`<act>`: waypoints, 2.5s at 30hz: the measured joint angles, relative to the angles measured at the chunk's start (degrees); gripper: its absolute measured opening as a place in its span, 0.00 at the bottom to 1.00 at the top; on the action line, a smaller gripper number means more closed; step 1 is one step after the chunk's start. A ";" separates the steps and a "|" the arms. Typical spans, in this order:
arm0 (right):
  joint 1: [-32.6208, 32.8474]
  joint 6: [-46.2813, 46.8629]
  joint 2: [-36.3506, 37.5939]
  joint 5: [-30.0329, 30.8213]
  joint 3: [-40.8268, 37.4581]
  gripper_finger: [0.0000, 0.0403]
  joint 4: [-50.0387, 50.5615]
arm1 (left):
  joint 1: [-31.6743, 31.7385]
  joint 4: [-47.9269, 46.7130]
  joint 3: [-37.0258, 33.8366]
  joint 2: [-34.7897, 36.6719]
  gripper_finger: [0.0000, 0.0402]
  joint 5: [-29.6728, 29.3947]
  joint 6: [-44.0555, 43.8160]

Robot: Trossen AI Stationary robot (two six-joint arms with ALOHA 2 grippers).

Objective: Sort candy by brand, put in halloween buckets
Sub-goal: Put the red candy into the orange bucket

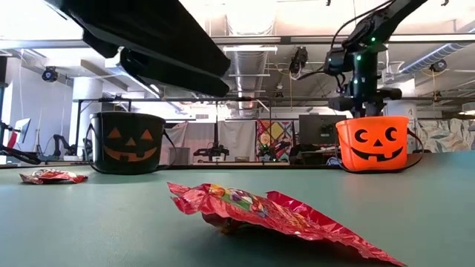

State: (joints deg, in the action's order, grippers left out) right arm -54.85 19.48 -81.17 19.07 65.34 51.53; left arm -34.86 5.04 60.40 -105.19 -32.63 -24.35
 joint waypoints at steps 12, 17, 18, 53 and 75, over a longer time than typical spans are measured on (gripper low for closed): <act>9.61 2.16 13.59 11.10 0.02 0.48 3.03 | -3.76 0.14 0.67 0.00 0.63 0.63 -8.00; 11.57 4.92 17.26 15.63 0.02 0.46 3.05 | -7.15 4.37 2.10 -0.07 0.63 0.59 -8.10; 11.37 5.35 17.34 15.74 0.02 0.45 2.56 | -8.02 5.20 2.41 -0.07 0.63 0.46 -8.17; 10.81 8.96 17.21 -3.10 -0.98 0.61 9.38 | -17.97 13.46 2.58 -1.92 0.63 -20.47 -11.97; 87.89 8.54 9.41 15.02 -20.75 0.56 -51.34 | -18.33 13.45 2.49 -2.22 0.63 -16.25 -19.96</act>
State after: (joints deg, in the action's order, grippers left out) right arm 33.04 28.02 -71.76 34.09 44.59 0.19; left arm -53.19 18.49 62.89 -107.41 -48.88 -44.31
